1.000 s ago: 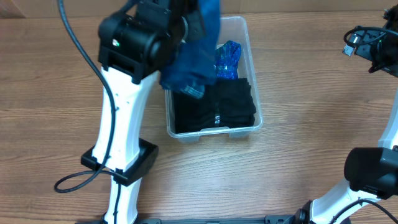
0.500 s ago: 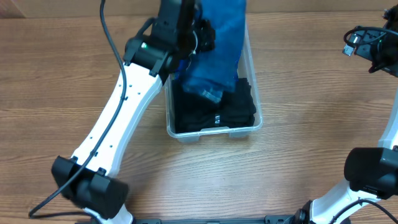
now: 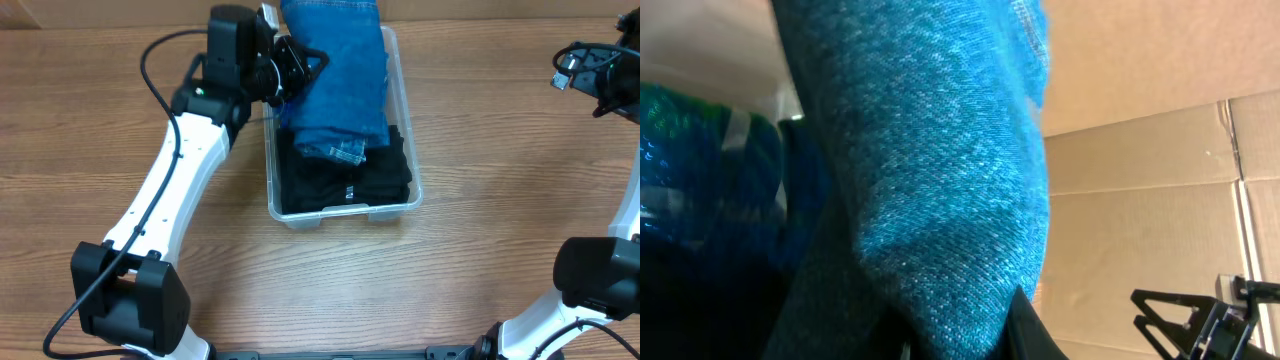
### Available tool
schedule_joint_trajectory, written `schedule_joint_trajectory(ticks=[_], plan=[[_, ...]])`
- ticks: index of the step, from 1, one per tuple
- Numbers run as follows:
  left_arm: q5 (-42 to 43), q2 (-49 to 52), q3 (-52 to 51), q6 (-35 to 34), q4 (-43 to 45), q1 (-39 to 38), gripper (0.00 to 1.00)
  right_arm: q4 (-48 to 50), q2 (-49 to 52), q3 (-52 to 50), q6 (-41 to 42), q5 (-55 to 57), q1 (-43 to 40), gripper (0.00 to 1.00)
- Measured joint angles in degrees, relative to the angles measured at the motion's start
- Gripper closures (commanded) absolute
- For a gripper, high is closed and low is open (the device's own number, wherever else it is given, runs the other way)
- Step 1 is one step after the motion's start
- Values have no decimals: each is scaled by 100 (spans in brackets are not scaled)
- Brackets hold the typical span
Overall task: Pack container
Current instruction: 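Release the jeans and press them down inside the bin with the left gripper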
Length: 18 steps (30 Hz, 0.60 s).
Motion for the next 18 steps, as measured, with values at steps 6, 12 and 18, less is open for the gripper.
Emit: schedule_joint_trajectory(ticks=[6, 12, 18], plan=[[70, -35, -1314, -452, 1399, -57, 96, -2, 0, 0, -4, 0, -2, 0], [-160, -118, -1818, -468, 1541, -66, 95, 0, 2, 0, -4, 0, 0, 0], [-262, -219, -1895, 723, 1491, -83, 42, 0, 0, 0, -4, 0, -2, 0]])
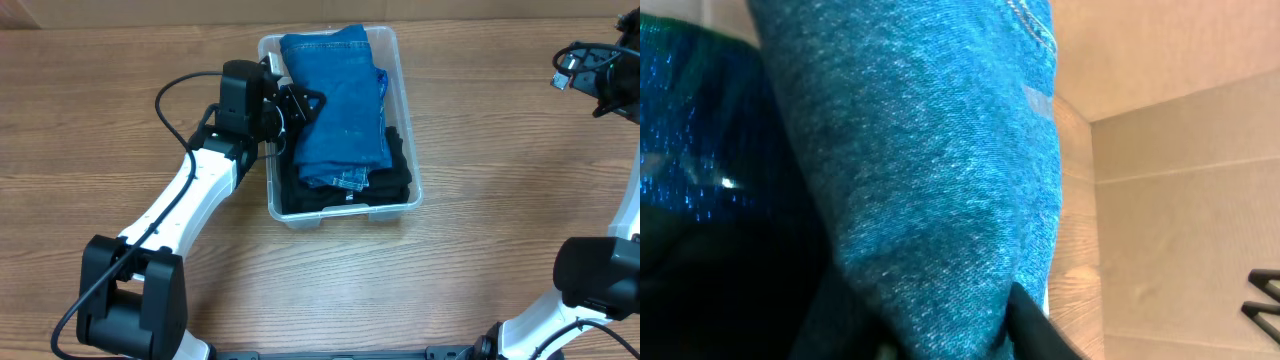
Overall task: Pack container
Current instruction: 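Release the jeans and press them down inside the bin with the left gripper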
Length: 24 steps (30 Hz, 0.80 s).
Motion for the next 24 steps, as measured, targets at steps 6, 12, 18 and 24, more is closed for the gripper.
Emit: schedule_joint_trajectory(ticks=[6, 12, 18, 24], plan=[[-332, -96, -2, 1117, -321, 2, 15, 0, 0, 0, 2, 0, 2, 0], [-710, -107, 581, 1716, -1467, -20, 19, 0, 0, 0, 0, 2, 0, 0], [-2218, -153, 2363, 2559, -3049, -726, 96, 0, 0, 0, -2, 0, 0, 0], [-3694, -173, 2621, 2881, -3250, -1650, 96, 0, 0, 0, 2, 0, 0, 0]])
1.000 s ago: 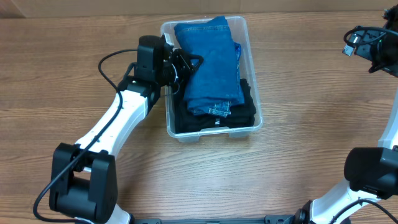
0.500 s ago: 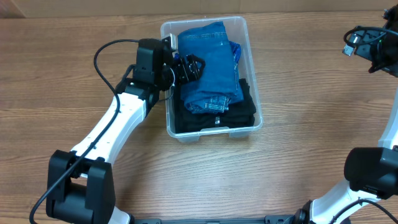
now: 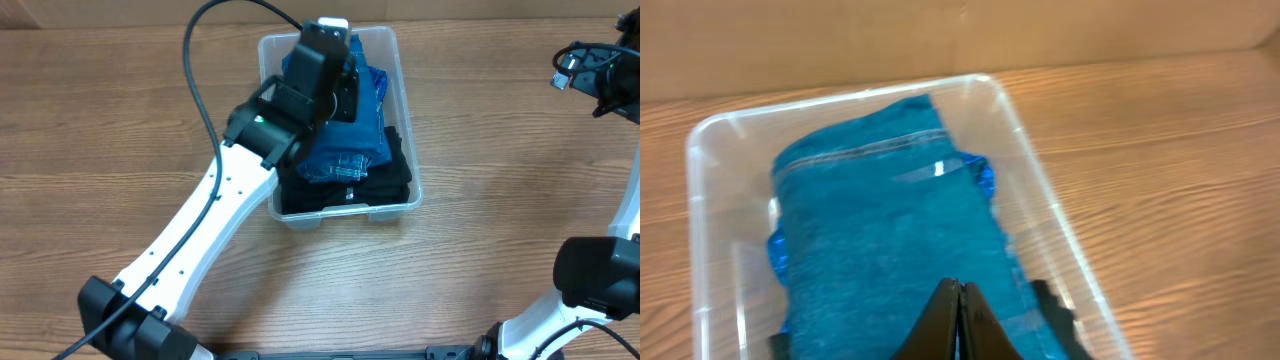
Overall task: Pack container
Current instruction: 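Release the jeans and press them down inside the bin with the left gripper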
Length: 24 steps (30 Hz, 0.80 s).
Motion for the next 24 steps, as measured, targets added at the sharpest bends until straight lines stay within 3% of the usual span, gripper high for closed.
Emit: schedule_joint_trajectory(ticks=[6, 13, 24], plan=[[-348, 986, 24, -291, -787, 190, 96, 2, 0, 0, -2, 0, 2, 0], [302, 2031, 350, -625, -1622, 177, 96, 2, 0, 0, -2, 0, 2, 0], [83, 1871, 1235, -675, -2433, -273, 96, -2, 0, 0, 0, 0, 2, 0]])
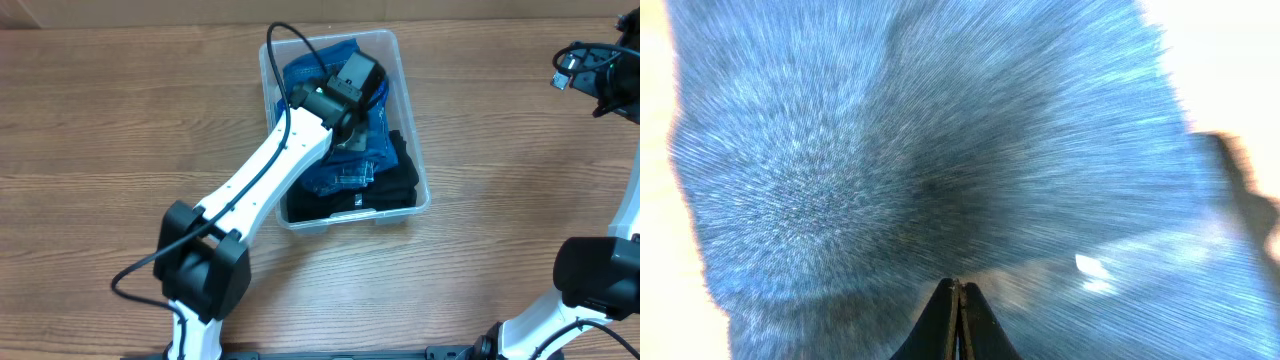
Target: Pack container
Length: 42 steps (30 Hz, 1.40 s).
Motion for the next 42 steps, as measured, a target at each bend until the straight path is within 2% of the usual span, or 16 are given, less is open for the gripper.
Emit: schedule_joint_trajectory(ticks=[7, 15, 17, 22, 24, 25, 27, 28, 32, 36, 42], plan=[[-901, -466, 157, -33, 131, 33, 96, 0, 0, 0, -4, 0, -2, 0], [-1130, 1062, 160, -37, 37, 448, 96, 0, 0, 0, -2, 0, 0, 0], [-1126, 1086, 221, -37, -2, 452, 96, 2, 0, 0, 0, 0, 0, 0], [-925, 1012, 957, -48, -286, 466, 71, 0, 0, 0, 0, 0, 0, 0], [-870, 702, 1547, -7, -271, 485, 38, 2, 0, 0, 0, 0, 0, 0], [-868, 420, 1818, 26, -264, 511, 29, 4, 0, 0, 0, 2, -2, 0], [-894, -160, 2144, 83, -271, 623, 3, 2, 0, 0, -2, 0, 0, 0], [-933, -542, 2267, 76, -365, 754, 0, 0, 0, 0, 0, 2, 0, 0], [-1075, -1412, 2468, 94, -1060, 1696, 0, 2, 0, 0, -2, 0, -2, 0], [-1128, -1322, 2457, 94, -1639, 2874, 0, 0, 0, 0, -2, 0, 0, 0], [-1126, -1191, 2385, 94, -1952, 3585, 0, -2, 0, 0, 0, 0, -2, 0]])
